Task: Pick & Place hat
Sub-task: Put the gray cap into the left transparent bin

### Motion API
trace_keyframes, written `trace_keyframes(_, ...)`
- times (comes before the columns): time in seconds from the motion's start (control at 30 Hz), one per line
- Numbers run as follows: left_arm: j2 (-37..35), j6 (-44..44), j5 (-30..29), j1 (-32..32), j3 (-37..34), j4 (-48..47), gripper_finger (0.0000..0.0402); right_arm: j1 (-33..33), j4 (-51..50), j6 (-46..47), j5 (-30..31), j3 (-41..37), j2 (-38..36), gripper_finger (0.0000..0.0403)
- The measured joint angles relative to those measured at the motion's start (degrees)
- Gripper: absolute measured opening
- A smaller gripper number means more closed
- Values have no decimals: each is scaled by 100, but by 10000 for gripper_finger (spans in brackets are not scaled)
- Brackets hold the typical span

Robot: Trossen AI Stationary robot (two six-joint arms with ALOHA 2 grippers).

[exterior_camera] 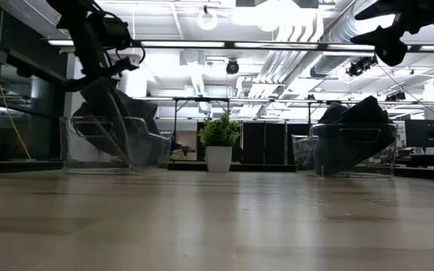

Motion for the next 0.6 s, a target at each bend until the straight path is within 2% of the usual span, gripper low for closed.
trace_keyframes(0.1,0,113,-263,0,0,-106,14,1,-91,69,135,-2,0,213)
trace_keyframes(0.23,0,360,-500,0,0,-210,54,-1,-130,134,143,-2,0,213)
trace_keyframes(0.6,2,1097,-899,4,0,-84,229,-1,-143,359,477,-2,0,213)
